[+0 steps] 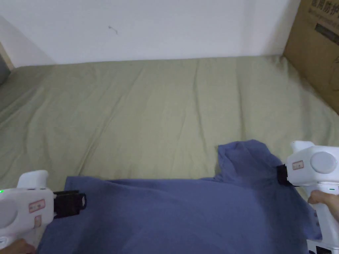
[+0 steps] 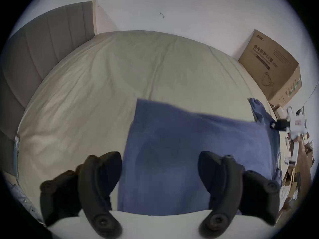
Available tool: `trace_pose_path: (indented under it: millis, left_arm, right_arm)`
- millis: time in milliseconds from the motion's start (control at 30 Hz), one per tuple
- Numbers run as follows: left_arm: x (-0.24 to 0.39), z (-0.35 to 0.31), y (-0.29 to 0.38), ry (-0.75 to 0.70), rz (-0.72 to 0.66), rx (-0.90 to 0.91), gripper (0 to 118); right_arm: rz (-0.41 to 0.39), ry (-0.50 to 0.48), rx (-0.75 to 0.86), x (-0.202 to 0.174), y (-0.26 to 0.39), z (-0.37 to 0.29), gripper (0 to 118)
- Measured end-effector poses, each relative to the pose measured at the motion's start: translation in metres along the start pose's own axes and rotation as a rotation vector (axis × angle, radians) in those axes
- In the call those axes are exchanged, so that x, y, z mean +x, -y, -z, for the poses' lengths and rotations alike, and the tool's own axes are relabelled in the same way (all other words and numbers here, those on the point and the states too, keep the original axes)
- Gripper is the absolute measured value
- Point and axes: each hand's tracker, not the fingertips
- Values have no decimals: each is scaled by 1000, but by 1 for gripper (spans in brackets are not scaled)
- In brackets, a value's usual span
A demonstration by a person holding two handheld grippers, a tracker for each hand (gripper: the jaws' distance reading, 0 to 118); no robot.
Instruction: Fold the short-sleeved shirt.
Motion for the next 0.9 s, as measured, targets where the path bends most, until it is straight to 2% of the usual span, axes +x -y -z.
trace_pose_path:
  millis: [133,167,333,367,400,433,467,500,567,667,900]
  left_arm:
    - [4,27,-35,-41,-21,-14,93]
    - [-14,40,-48,-35,-34,-17,93]
    - [-27,83,-58,0,-136,-87,91]
    - [-26,89,-54,2,-141,-102,77]
    - [-19,86,-51,-129,-36,-94,60]
    - [-17,82,-51,-135,33,-73,45]
    - [-16,75,-52,-76,40,-57,21]
    - [-16,72,-53,-75,19,-70,3]
    - [-23,71,-61,-46,3,-90,3]
    - [-21,50,-59,-57,55,-70,3]
    - [-22,-47,-38,-30,85,47,3]
  right_arm:
    - [-1,-3,-3,-1,0,2,0]
    - [-4,-2,-4,-1,0,2,0]
    - [-25,3,-12,-2,1,8,0]
    - [-26,4,-13,-2,2,8,0]
    - [-26,4,-16,-2,2,9,0]
    - [-24,2,-18,-2,2,8,0]
    - [-21,1,-16,-2,2,7,0]
    - [-17,1,-10,-3,1,3,0]
    - [-18,-1,5,-5,0,-7,0]
    - [-16,-1,40,-6,-2,-32,0]
    - [-35,-13,137,-2,13,-109,0]
